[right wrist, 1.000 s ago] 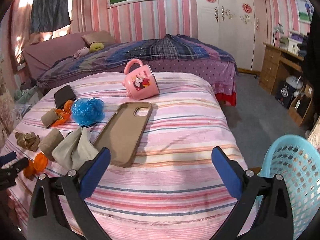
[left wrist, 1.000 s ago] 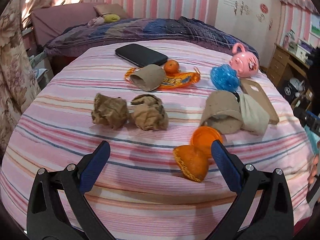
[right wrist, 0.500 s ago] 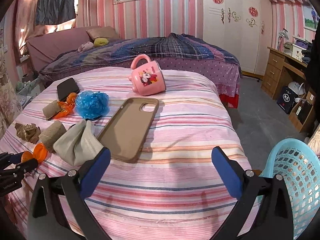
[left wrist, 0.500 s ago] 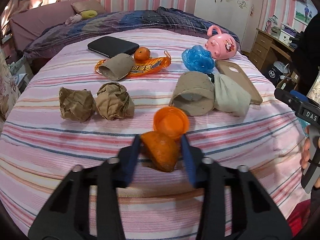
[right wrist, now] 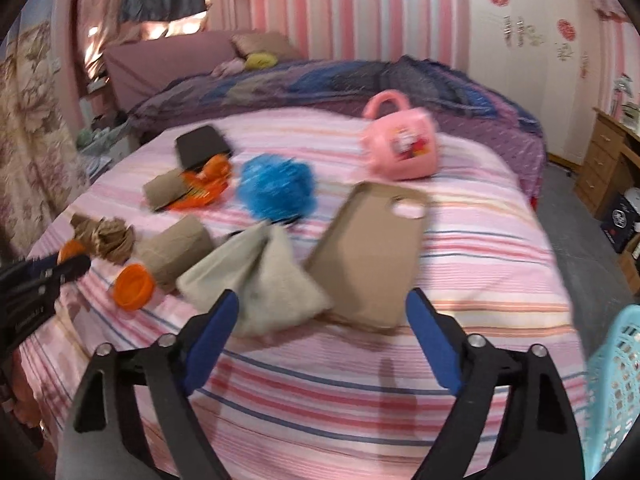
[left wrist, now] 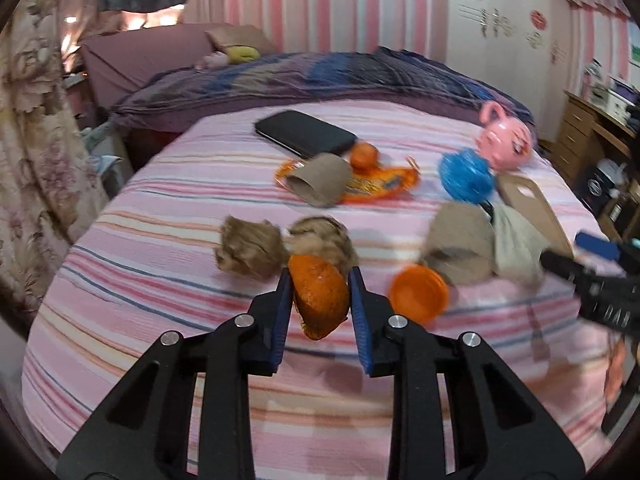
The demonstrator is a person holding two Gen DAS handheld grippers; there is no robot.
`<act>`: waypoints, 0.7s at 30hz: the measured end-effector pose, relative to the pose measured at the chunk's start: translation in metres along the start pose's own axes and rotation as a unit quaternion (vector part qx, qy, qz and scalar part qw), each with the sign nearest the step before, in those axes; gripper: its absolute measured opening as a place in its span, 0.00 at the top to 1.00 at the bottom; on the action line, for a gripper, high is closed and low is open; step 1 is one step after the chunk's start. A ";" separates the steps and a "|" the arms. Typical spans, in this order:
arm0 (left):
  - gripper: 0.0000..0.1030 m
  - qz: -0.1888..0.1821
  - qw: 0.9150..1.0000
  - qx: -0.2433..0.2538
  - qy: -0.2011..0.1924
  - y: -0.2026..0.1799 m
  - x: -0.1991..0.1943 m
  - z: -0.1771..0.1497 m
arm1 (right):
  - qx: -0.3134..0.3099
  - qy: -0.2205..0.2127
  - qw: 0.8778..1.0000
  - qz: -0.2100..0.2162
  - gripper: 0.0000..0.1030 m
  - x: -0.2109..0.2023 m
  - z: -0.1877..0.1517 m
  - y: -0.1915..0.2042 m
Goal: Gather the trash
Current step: 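Grasp the orange peel with the left gripper while the right gripper grasps the beige cloth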
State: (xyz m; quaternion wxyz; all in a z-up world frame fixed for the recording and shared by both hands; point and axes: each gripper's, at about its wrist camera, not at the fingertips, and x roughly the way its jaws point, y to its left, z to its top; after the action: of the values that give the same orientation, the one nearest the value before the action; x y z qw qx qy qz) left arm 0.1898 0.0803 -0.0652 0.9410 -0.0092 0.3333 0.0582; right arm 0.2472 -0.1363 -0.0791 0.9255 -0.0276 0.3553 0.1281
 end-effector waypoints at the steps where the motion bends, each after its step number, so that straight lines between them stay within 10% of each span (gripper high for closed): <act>1: 0.74 0.001 1.000 -0.002 -0.003 0.000 0.001 0.003 | -0.002 0.007 1.000 0.003 0.23 0.003 0.000 0.003; 4: 0.74 0.006 1.000 -0.002 -0.009 -0.002 0.005 0.008 | -0.012 0.031 0.999 0.006 0.29 0.017 0.003 0.013; 13: 0.74 0.005 1.000 -0.011 -0.013 -0.017 0.007 0.016 | -0.028 0.008 0.999 0.023 0.90 0.010 0.004 0.018; 21: 0.74 0.004 1.000 -0.006 -0.023 -0.030 -0.006 0.018 | -0.019 -0.035 0.999 0.019 0.94 -0.023 0.003 -0.008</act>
State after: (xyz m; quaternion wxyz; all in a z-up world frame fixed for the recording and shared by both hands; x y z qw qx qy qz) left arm 0.1999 0.0507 -0.0486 0.9481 -0.0117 0.3112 0.0643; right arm 0.2348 -0.1482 -0.0619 0.9341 -0.0345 0.3206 0.1530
